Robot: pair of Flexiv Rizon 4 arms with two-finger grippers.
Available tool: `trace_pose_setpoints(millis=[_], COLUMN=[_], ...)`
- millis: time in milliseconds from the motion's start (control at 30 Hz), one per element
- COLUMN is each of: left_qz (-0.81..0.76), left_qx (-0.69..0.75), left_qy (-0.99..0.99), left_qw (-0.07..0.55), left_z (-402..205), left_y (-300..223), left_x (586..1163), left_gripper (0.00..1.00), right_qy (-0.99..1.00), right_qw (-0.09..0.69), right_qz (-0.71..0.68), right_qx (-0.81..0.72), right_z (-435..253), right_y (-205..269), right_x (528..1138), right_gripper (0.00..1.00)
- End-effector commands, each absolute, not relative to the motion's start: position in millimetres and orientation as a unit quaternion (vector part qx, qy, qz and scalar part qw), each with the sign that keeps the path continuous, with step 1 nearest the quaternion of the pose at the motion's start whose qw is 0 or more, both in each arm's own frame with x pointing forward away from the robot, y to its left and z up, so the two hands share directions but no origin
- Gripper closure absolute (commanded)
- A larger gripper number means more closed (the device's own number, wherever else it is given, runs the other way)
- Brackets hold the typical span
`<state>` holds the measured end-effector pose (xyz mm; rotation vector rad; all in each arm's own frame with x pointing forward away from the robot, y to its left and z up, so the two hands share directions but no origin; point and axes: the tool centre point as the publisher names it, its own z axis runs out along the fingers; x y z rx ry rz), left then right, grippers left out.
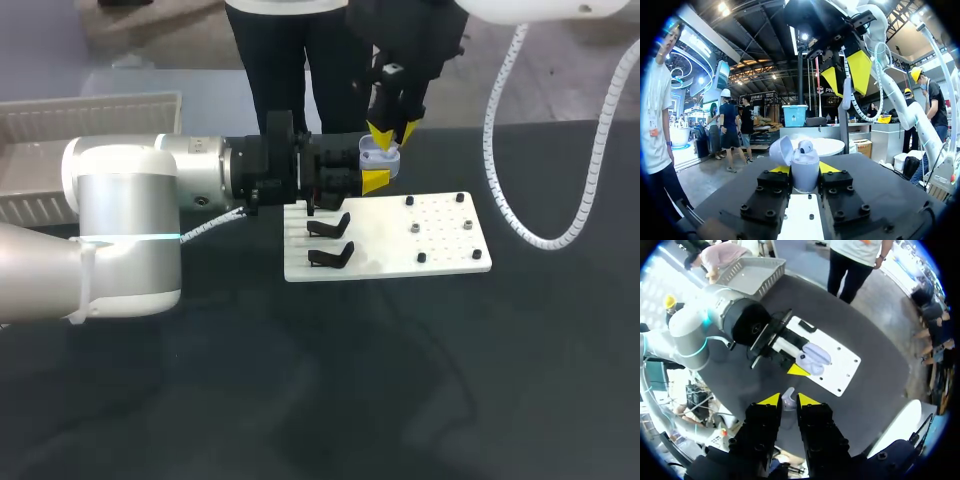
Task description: Pick up each earbud case from the left stands, insert the matching earbuds, close the lid, and place the case in the box.
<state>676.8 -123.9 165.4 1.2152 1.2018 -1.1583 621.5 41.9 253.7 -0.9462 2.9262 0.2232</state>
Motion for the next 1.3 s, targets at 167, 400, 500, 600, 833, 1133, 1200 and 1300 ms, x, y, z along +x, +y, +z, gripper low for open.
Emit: trace_pose_setpoints(millis=[167, 400, 500, 600, 833, 1133, 1200, 1300], left_qz=[-0.480, -0.480, -0.480, -0.480, -0.480, -0.480, -0.480, -0.480], left_qx=[0.504, 0.504, 0.504, 0.504, 0.504, 0.504, 0.504, 0.504], left_qy=[0.499, 0.499, 0.499, 0.499, 0.499, 0.499, 0.499, 0.499], left_qw=[0.517, 0.517, 0.517, 0.517, 0.517, 0.517, 0.517, 0.517], left_z=[164, 164, 164, 164, 164, 164, 164, 164], left_y=[-124, -124, -124, -124, -124, -124, -124, -124], left_x=[676, 676, 676, 676, 676, 676, 676, 676], left_gripper=[1.00, 1.00, 1.00, 1.00, 1.00, 1.00, 1.00, 1.00], right_qy=[0.946, 0.946, 0.946, 0.946, 0.947, 0.947, 0.948, 0.948], right_qw=[0.028, 0.021, 0.020, 0.021, 0.041, 0.048, 0.050, 0.047], right_qz=[0.054, 0.044, 0.042, 0.042, 0.025, 0.025, 0.019, 0.024], right_qx=[-0.319, -0.321, -0.320, -0.320, -0.317, -0.316, -0.314, -0.314], right_z=[250, 238, 235, 232, 227, 224, 222, 222], right_y=[51, 54, 56, 58, 57, 57, 56, 56], right_x=[641, 647, 648, 649, 654, 658, 660, 660], right_gripper=[1.00, 1.00, 1.00, 1.00, 1.00, 1.00, 1.00, 1.00])
